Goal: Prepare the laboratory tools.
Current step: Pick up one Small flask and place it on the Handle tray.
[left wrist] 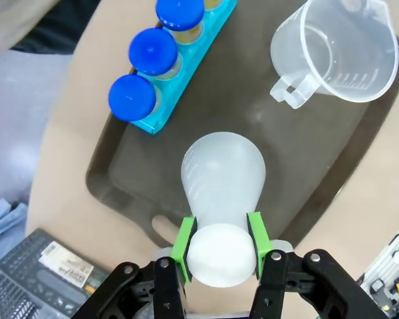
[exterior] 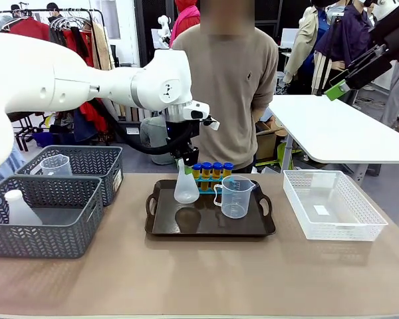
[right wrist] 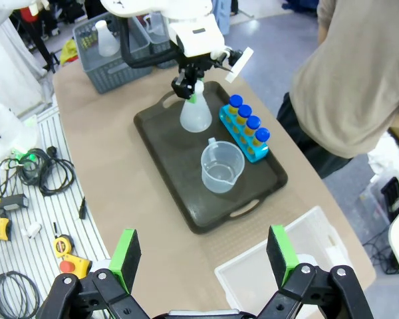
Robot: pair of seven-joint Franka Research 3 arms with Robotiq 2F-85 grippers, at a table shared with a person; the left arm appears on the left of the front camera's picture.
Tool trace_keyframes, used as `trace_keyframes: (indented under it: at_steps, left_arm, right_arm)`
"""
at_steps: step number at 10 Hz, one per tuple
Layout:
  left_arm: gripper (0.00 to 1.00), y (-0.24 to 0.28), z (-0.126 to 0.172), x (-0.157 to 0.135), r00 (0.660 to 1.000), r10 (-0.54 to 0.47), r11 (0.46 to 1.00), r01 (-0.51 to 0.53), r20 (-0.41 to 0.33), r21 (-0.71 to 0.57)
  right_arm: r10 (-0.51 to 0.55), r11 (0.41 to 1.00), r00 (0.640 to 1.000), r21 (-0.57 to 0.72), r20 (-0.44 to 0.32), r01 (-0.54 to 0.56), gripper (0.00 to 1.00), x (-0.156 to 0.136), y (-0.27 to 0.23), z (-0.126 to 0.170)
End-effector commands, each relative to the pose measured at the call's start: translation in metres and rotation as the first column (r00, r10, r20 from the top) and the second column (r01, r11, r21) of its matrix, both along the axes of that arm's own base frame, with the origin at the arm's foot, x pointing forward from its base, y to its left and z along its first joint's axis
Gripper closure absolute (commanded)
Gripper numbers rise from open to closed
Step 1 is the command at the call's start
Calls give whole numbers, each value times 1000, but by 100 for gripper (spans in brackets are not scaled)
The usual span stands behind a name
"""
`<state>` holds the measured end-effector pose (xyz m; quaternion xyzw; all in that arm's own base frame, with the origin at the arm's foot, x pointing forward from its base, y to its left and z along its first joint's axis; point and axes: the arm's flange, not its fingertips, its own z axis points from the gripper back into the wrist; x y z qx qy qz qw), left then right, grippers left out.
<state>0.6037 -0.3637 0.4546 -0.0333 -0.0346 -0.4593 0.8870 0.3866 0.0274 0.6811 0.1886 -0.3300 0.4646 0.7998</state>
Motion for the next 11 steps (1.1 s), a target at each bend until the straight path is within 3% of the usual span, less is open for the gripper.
trace_keyframes:
  at_steps: [1, 6, 7, 11]
  left_arm:
    - [100, -2, -7, 1, 999, -28, 999, 27, -31, -26]
    - [100, -4, -36, 0, 998, -29, 999, 28, -63, -23]
    - [94, -4, -38, -1, 997, -27, 999, 25, -68, -20]
    - [16, -4, -33, -8, 998, -25, 1000, 24, -57, -16]
  right_arm:
    - [22, 999, 1000, 24, 14, -23, 0, 2, 0, 1]
    - [22, 999, 1000, 24, 14, -23, 0, 2, 0, 1]
    - [22, 999, 1000, 24, 14, -23, 0, 2, 0, 1]
    - [22, 999, 1000, 24, 14, -23, 0, 2, 0, 1]
